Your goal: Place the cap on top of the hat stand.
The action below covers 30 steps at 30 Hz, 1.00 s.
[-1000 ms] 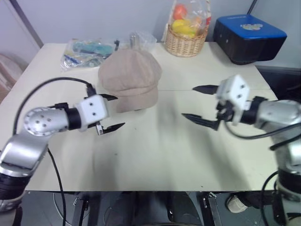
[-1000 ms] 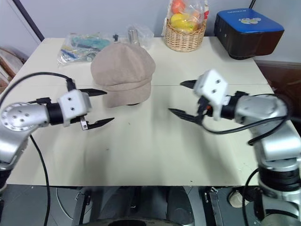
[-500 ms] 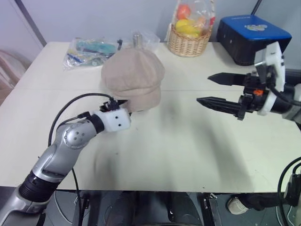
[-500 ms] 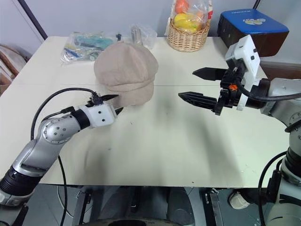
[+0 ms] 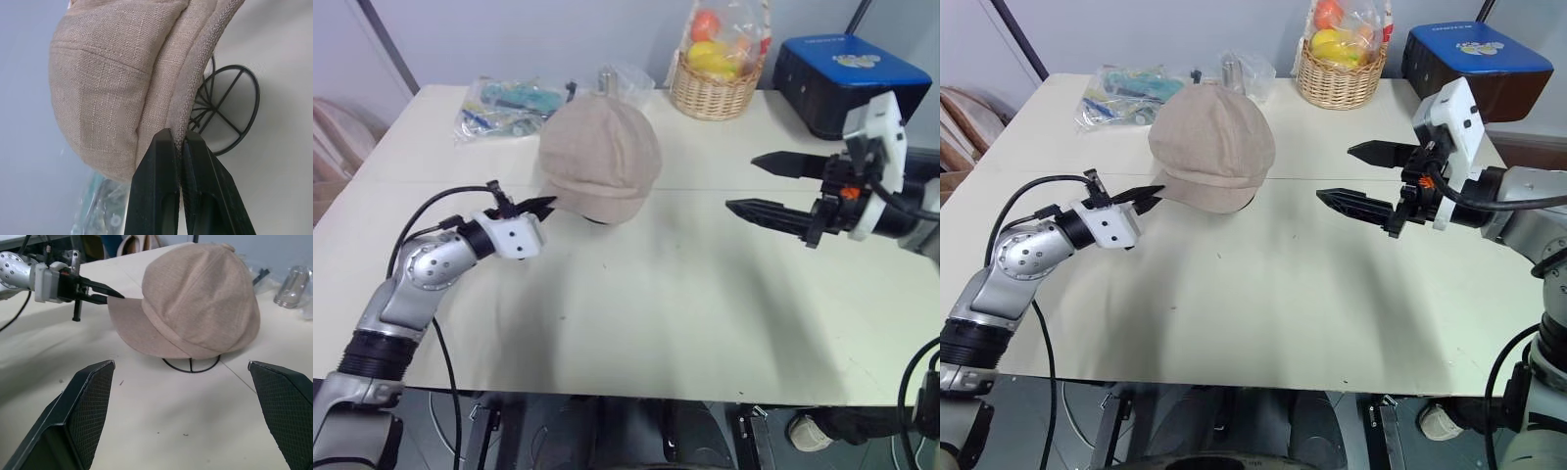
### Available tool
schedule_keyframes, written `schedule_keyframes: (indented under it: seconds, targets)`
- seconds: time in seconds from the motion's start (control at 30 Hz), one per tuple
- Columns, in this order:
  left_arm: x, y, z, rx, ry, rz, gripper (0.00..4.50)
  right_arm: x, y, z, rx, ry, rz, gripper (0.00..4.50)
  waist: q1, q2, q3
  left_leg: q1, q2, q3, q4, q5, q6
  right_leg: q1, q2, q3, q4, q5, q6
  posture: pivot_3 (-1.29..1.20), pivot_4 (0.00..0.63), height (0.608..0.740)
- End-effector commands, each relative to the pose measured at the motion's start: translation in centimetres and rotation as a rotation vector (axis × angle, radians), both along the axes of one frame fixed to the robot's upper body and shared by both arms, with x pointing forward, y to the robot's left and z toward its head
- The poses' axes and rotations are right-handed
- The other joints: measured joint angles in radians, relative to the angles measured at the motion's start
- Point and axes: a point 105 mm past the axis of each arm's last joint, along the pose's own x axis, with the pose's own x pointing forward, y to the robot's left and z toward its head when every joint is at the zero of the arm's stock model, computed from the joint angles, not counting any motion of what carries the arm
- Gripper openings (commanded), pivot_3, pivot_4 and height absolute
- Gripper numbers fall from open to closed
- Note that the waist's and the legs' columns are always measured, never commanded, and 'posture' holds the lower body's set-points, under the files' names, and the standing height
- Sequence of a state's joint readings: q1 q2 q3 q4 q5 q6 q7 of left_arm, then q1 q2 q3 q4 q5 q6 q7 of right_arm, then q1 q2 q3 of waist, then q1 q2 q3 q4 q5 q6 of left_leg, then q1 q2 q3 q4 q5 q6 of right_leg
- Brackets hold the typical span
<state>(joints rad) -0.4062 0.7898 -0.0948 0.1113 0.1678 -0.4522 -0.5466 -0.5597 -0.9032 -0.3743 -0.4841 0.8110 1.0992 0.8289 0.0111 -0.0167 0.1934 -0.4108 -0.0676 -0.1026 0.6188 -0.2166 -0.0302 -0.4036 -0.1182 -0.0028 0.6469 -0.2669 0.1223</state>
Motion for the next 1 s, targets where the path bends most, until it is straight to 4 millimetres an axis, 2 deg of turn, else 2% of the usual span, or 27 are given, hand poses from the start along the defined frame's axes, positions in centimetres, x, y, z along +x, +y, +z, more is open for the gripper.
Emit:
schedule_keyframes:
  seconds: [0.03, 0.07, 0.2, 0.3, 0.4, 0.53, 0.6, 0.67, 0.8, 0.87, 1.0]
  targets:
    - [-0.5, -0.7, 0.0, -0.024, 0.014, -0.044, 0.69, -0.3, -0.3, 0.7, -0.008, -0.043, -0.004, 4.50, 0.000, 0.000, 0.000, 0.000, 0.000, 0.000, 0.000, 0.000, 0.000, 0.000, 0.000, 0.000, 0.000, 0.000, 0.000, 0.00, 0.150, 0.740]
    - [-0.6, -0.8, 0.0, -0.033, 0.017, -0.048, 0.98, -0.3, -0.3, 0.7, -0.008, -0.042, -0.006, 4.50, 0.000, 0.000, 0.000, 0.000, 0.000, 0.000, 0.000, 0.000, 0.000, 0.000, 0.000, 0.000, 0.000, 0.000, 0.000, 0.00, 0.150, 0.740]
    - [-1.1, -1.1, 0.3, -0.040, -0.008, -0.049, 3.02, -0.3, -0.5, 0.3, -0.028, -0.040, -0.008, 4.50, -0.002, 0.000, 0.000, 0.000, 0.000, 0.000, 0.000, 0.000, 0.000, 0.000, 0.000, 0.000, 0.000, 0.000, 0.000, 0.00, 0.150, 0.740]
    - [-2.5, -1.2, 0.6, -0.123, 0.024, -0.053, 4.48, 0.0, -0.6, 0.0, -0.032, -0.028, -0.006, 4.50, -0.005, 0.000, 0.000, 0.000, 0.000, 0.000, 0.000, 0.000, 0.000, 0.000, 0.000, 0.000, 0.000, 0.000, 0.000, 0.00, 0.150, 0.740]
    - [-3.8, -0.5, 0.5, -0.235, 0.161, -0.019, 4.48, 0.1, -0.8, -0.7, -0.056, -0.006, 0.006, 4.50, -0.010, 0.000, 0.000, 0.000, 0.001, 0.001, 0.000, -0.001, 0.001, 0.000, 0.000, 0.000, 0.000, 0.000, 0.000, 0.00, 0.150, 0.740]
    - [-6.2, 1.4, 1.0, -0.440, 0.463, 0.010, 4.48, 0.0, -1.4, -1.5, -0.080, 0.032, 0.024, 4.50, -0.014, 0.000, 0.000, 0.000, 0.002, 0.001, 0.000, -0.001, 0.001, -0.001, 0.001, 0.000, 0.001, 0.000, 0.000, 0.00, 0.150, 0.740]
    - [-7.4, 2.8, 1.7, -0.562, 0.648, 0.006, 4.48, 0.0, -1.7, -1.8, -0.091, 0.047, 0.039, 4.50, -0.020, 0.000, 0.000, 0.000, 0.002, 0.001, 0.000, -0.001, 0.001, -0.001, 0.001, 0.000, 0.000, 0.000, 0.000, 0.00, 0.150, 0.740]
    - [-7.8, 4.5, 3.2, -0.656, 0.741, 0.000, 4.48, 0.0, -2.0, -1.8, -0.092, 0.055, 0.051, 4.50, -0.022, 0.001, 0.000, 0.000, 0.003, 0.000, 0.000, -0.001, 0.001, 0.000, 0.002, 0.000, 0.000, 0.000, 0.000, 0.00, 0.150, 0.740]
    - [-7.5, 8.7, 6.1, -0.817, 0.819, 0.035, 4.48, 0.5, -2.4, -1.5, -0.077, 0.065, 0.063, 4.50, -0.024, 0.001, 0.001, 0.000, 0.003, 0.000, 0.000, -0.001, 0.001, 0.000, 0.003, 0.000, 0.000, -0.001, 0.000, 0.00, 0.150, 0.740]
    - [-7.3, 10.6, 6.6, -0.809, 0.807, 0.084, 4.48, 0.9, -2.8, -1.3, -0.066, 0.070, 0.058, 4.50, -0.026, 0.001, 0.001, 0.000, 0.003, 0.001, 0.000, -0.001, 0.001, 0.000, 0.003, 0.000, 0.000, -0.001, 0.000, 0.00, 0.150, 0.740]
    - [-7.7, 11.3, 6.9, -0.733, 0.811, 0.096, 4.48, 1.8, -3.4, -1.2, -0.051, 0.076, 0.037, 4.50, -0.028, 0.001, 0.001, 0.000, 0.004, 0.004, -0.001, -0.001, 0.001, -0.001, 0.002, 0.000, -0.001, -0.001, -0.001, 0.00, 0.150, 0.740]
